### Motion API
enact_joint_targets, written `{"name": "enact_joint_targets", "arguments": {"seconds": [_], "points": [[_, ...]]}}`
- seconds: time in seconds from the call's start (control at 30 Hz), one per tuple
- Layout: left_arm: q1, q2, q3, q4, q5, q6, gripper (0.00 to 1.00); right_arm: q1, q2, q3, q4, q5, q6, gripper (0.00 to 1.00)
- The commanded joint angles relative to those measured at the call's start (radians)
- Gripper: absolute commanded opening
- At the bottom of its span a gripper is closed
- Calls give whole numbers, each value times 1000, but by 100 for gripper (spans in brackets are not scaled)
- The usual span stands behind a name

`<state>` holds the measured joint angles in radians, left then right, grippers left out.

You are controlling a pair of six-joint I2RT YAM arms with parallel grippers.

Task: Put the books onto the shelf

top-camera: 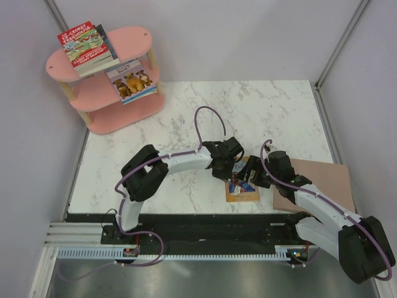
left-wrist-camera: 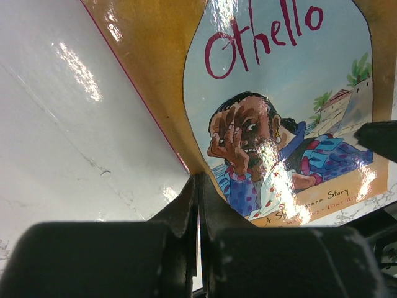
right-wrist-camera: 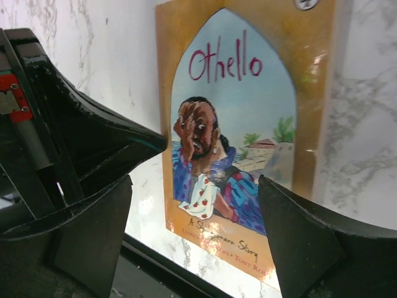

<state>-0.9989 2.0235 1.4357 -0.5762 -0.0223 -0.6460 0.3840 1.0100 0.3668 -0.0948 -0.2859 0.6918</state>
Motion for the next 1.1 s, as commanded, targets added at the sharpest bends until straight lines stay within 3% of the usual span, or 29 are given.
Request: {"name": "enact_joint_targets", "arguments": {"seconds": [0.0, 0.17, 0.4, 0.6, 0.87, 1.07], "points": [[-1, 37, 22, -5, -14, 37, 2, -2, -121, 29, -87, 152, -11, 89], [-1, 49, 31, -8, -8, 40, 2, -2, -186, 64, -232, 324, -31, 88], [-1, 52, 34, -13, -13, 42, 2, -2, 1, 75, -180, 287, -58, 88], [-3, 55, 43, -20, -11, 43, 2, -13, 74, 74, -73, 171, -71, 89], [-1, 64, 45, -20, -10, 46, 2, -31, 283, 69, 182, -189, -77, 89], [-3, 83, 51, -24, 1, 45, 2, -31, 219, 23, 333, -298, -21, 87]]}}
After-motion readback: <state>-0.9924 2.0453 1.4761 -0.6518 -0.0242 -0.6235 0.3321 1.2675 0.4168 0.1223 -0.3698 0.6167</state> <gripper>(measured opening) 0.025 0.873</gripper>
